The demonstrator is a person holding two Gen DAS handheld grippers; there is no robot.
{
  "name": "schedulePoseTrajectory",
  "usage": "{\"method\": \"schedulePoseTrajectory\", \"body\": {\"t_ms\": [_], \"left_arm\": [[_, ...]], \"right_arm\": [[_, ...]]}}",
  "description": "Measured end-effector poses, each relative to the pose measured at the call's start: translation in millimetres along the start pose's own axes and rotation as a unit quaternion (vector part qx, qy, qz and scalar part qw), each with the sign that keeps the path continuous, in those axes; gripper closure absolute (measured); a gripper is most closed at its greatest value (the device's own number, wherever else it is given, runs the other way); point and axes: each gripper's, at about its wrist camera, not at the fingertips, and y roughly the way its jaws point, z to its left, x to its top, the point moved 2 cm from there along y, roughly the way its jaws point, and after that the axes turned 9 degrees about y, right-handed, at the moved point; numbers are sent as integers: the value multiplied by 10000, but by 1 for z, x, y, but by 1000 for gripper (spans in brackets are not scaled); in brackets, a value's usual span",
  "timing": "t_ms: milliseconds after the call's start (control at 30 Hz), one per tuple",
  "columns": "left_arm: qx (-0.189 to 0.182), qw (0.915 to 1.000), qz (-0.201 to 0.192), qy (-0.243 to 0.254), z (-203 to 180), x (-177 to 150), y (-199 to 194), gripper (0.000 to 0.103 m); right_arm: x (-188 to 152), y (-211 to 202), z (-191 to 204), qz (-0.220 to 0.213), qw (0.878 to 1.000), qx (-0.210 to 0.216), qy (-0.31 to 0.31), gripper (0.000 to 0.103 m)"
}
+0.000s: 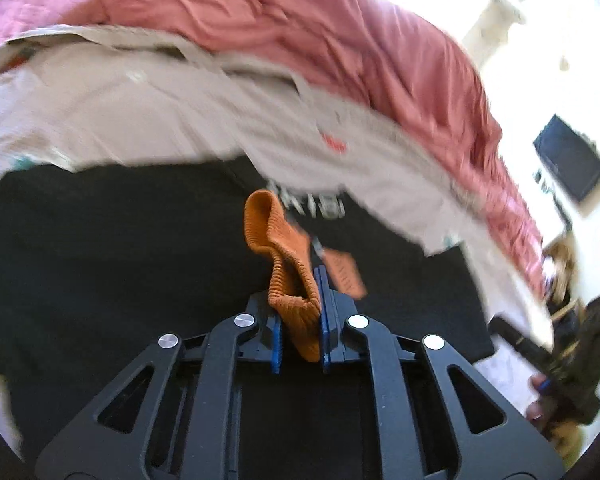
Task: Fold small clothes
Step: 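Lay the cuff across the shirt body with the left tool and open it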
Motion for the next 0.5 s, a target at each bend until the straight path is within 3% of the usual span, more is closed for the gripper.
{"method": "schedulePoseTrajectory", "body": {"t_ms": [33,233,367,500], "left_arm": [[-10,9999,-80,-80,6,3,-8,96],[330,9989,-238,-229,33,6,-35,96],[461,9985,26,-303,44,-1,-29,95],[531,9972,181,-484,60,-9,-25,95]], "right_arm": [[0,2,1,5,10000,-13,12,52],[-4,12,16,77,9999,-77,-115,52],[-6,20,29,103,9992,-205,-320,44],[-6,31,38,114,9983,-288,-498,43]]}}
